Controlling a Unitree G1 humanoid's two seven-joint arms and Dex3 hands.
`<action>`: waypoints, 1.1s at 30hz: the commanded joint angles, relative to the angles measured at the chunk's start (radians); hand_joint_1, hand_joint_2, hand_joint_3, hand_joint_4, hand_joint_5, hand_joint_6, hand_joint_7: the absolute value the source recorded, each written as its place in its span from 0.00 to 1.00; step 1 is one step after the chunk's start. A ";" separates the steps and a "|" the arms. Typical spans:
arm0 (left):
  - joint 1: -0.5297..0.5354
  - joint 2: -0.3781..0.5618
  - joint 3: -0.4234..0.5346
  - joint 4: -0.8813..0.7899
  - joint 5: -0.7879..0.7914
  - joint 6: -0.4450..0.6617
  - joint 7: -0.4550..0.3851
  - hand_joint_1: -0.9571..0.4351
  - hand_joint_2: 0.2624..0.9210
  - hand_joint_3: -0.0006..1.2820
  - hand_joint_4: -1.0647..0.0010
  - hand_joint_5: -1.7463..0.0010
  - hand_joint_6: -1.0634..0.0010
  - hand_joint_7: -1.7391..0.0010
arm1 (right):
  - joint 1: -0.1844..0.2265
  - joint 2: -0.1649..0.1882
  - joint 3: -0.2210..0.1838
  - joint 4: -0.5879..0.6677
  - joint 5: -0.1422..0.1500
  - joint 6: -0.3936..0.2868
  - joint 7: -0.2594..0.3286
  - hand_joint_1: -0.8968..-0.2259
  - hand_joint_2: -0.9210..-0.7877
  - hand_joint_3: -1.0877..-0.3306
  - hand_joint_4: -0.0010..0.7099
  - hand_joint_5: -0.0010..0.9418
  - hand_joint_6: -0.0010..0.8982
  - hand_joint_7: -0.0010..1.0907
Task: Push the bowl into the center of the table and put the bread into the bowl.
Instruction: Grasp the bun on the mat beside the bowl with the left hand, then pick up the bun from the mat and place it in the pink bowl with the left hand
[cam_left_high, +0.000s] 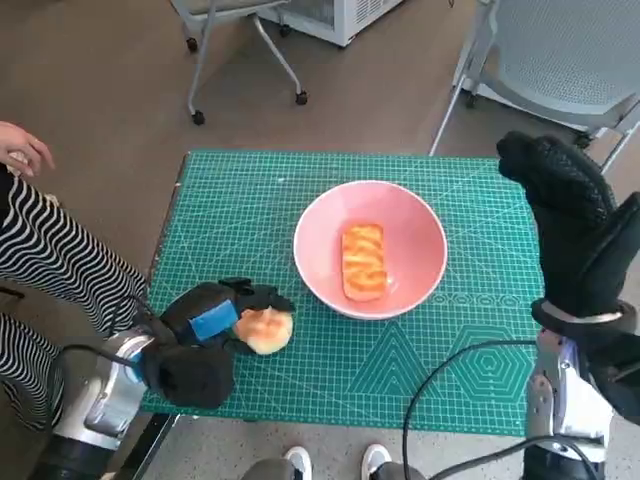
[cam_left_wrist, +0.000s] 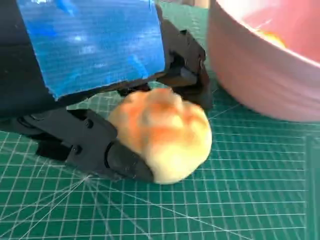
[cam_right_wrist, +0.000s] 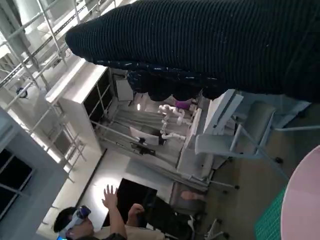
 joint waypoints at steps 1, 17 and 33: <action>0.016 0.024 0.044 -0.033 -0.031 -0.054 0.018 0.69 0.98 0.07 0.31 0.33 0.44 0.35 | 0.018 -0.009 0.000 0.005 0.005 0.015 0.007 0.32 0.00 0.51 0.26 0.00 0.09 0.49; -0.095 -0.014 0.217 -0.272 -0.206 -0.042 0.029 0.69 0.97 0.05 0.29 0.34 0.38 0.38 | 0.012 -0.015 -0.004 0.018 0.021 0.021 0.014 0.32 0.00 0.51 0.26 0.00 0.09 0.49; -0.434 -0.232 0.102 -0.257 -0.136 0.018 0.129 0.69 0.94 0.05 0.25 0.40 0.34 0.37 | 0.004 -0.015 0.001 0.027 0.022 0.023 0.012 0.31 0.00 0.51 0.26 0.00 0.08 0.49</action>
